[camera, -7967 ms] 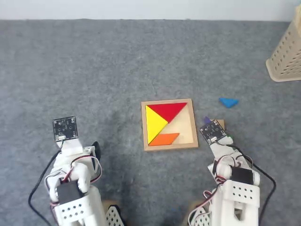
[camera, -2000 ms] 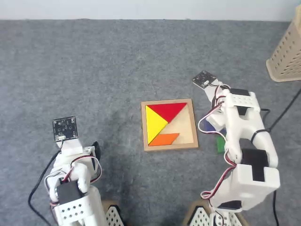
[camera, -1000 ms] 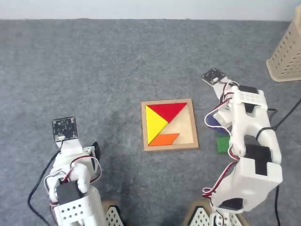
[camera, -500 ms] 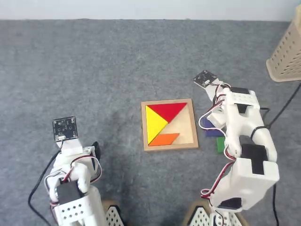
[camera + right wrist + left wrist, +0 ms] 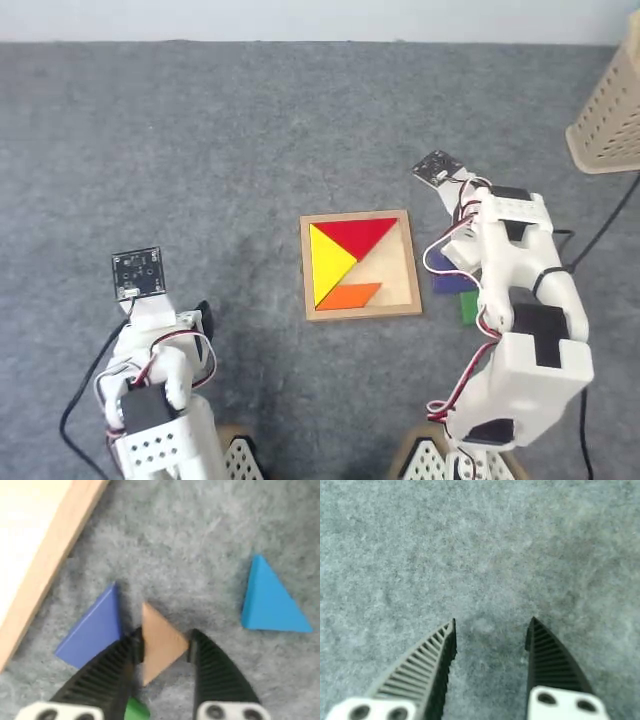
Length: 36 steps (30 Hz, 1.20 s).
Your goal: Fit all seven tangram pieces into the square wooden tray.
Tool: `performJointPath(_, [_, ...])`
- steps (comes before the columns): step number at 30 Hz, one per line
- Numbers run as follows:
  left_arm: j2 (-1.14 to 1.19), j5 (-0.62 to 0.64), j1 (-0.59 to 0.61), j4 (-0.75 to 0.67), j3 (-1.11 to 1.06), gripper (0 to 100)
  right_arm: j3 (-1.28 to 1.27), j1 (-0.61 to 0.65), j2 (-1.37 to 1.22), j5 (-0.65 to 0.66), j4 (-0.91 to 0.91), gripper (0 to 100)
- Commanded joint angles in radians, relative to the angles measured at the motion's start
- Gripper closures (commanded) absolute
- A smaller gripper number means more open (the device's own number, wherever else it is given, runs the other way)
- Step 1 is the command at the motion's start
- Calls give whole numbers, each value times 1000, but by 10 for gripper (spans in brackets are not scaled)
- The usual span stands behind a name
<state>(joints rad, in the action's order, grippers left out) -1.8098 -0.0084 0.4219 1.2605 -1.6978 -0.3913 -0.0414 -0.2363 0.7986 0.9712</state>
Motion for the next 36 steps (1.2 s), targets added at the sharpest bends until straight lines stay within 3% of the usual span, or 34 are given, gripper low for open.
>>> performJointPath(1, [-14,-5,-2,5,13,784,-8,-1,12,-11,-5,978])
performJointPath(11, [-14,-5,-2,5,13,784,-9,31,285,-11,133,980])
performJointPath(17, [-14,-5,-2,5,13,784,-14,170,401,-12,183,979])
performJointPath(26, [-14,-5,-2,5,13,784,-14,507,346,-8,173,979])
performJointPath(36, [-14,-5,-2,5,13,784,15,587,194,106,171,977])
